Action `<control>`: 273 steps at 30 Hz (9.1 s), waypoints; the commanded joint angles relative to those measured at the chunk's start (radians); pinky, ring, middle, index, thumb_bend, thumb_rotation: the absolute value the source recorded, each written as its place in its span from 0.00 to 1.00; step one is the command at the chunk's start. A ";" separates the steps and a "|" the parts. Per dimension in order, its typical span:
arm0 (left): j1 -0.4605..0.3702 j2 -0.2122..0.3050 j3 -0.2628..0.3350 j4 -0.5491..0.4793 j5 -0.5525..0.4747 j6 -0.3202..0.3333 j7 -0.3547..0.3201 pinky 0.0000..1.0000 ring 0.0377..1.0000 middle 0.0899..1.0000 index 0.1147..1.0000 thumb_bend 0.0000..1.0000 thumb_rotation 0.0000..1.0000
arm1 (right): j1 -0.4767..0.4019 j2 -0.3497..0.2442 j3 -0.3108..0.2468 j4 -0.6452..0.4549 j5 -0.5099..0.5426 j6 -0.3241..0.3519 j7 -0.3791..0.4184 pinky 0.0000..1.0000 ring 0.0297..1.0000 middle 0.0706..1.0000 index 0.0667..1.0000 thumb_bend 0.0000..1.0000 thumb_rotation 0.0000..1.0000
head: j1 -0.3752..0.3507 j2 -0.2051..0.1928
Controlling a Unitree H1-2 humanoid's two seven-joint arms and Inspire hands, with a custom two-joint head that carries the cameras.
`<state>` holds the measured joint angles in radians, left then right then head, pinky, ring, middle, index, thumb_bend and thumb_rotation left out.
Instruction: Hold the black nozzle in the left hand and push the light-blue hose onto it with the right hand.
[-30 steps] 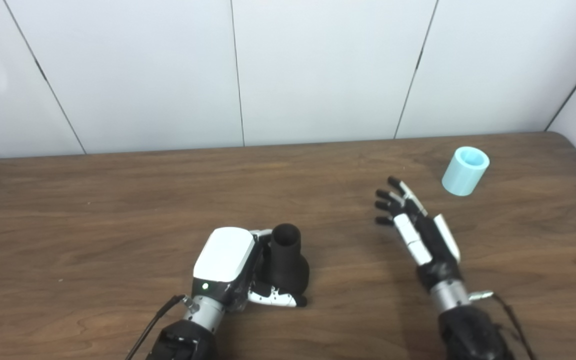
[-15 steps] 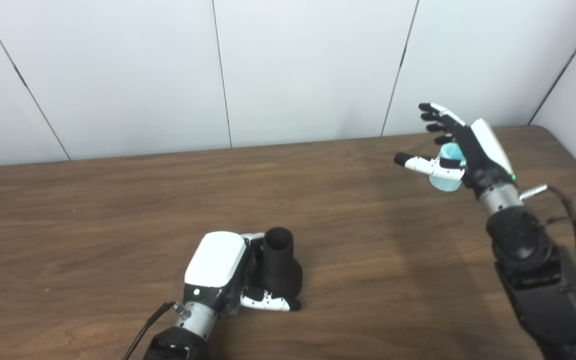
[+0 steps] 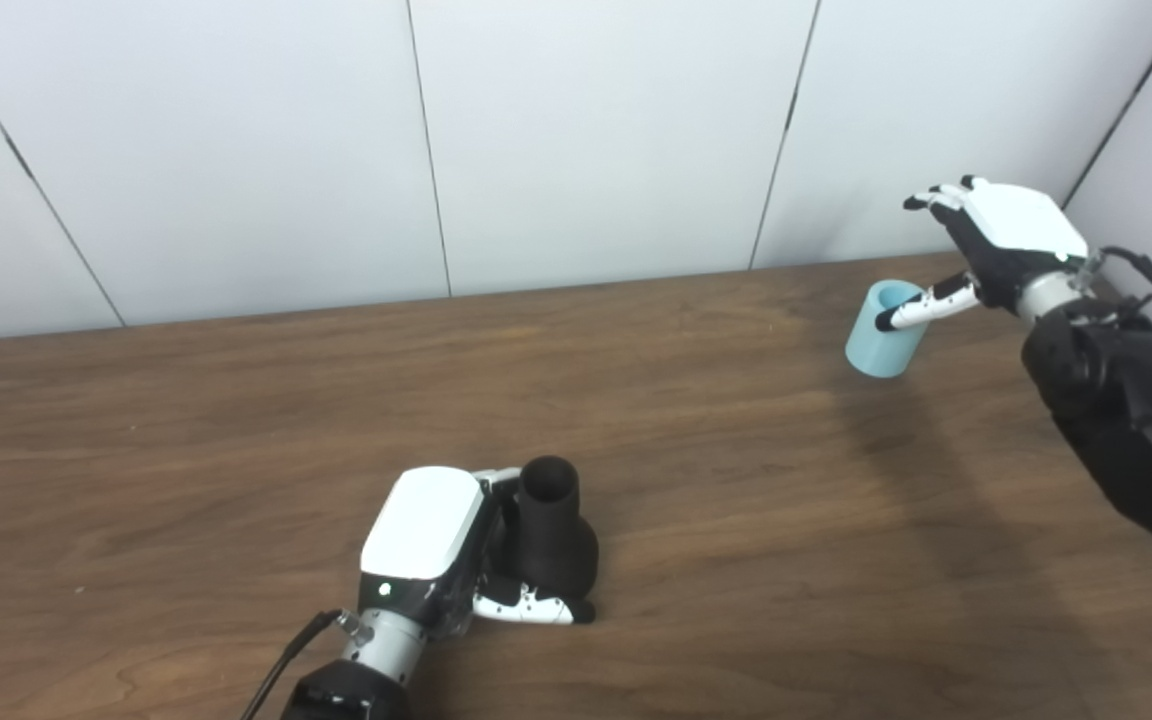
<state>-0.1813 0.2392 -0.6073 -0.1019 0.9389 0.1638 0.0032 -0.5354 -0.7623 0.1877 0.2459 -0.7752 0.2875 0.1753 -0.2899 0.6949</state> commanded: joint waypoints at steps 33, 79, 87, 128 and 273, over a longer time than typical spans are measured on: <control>0.062 -0.023 -0.044 0.070 -0.023 0.010 -0.141 0.48 0.47 0.48 0.40 0.50 0.00 | -0.089 0.012 0.031 0.149 0.049 -0.028 0.072 0.68 0.76 0.82 0.80 0.94 0.18 | 0.013 -0.002; 0.074 -0.030 -0.039 0.065 -0.040 -0.018 -0.106 0.44 0.44 0.44 0.41 0.50 0.00 | -0.061 0.029 -0.016 0.112 0.112 -0.114 -0.036 0.45 0.38 0.48 0.47 0.52 0.00 | 0.023 0.014; 0.072 -0.038 -0.045 0.067 -0.035 -0.017 -0.111 0.40 0.42 0.43 0.43 0.50 0.00 | 0.040 0.050 -0.064 -0.220 0.114 -0.006 0.033 0.44 0.39 0.49 0.44 0.52 0.00 | 0.054 0.018; 0.075 -0.098 -0.092 0.073 0.028 0.053 -0.137 0.48 0.48 0.48 0.38 0.50 0.00 | 0.237 0.432 -0.243 -1.076 0.179 0.181 0.515 0.39 0.39 0.48 0.46 0.52 0.00 | 0.196 0.042; 0.066 -0.089 -0.132 0.029 0.060 0.091 -0.235 0.45 0.42 0.45 0.41 0.50 0.00 | 0.244 0.401 -0.229 -1.173 0.105 0.171 0.851 0.86 0.97 0.91 0.95 0.86 0.59 | 0.209 0.083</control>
<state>-0.1804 0.1463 -0.6806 -0.1308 1.0332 0.2652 -0.0829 -0.2719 -0.3480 -0.0419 -0.8822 -0.6873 0.4656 1.0724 -0.0798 0.7777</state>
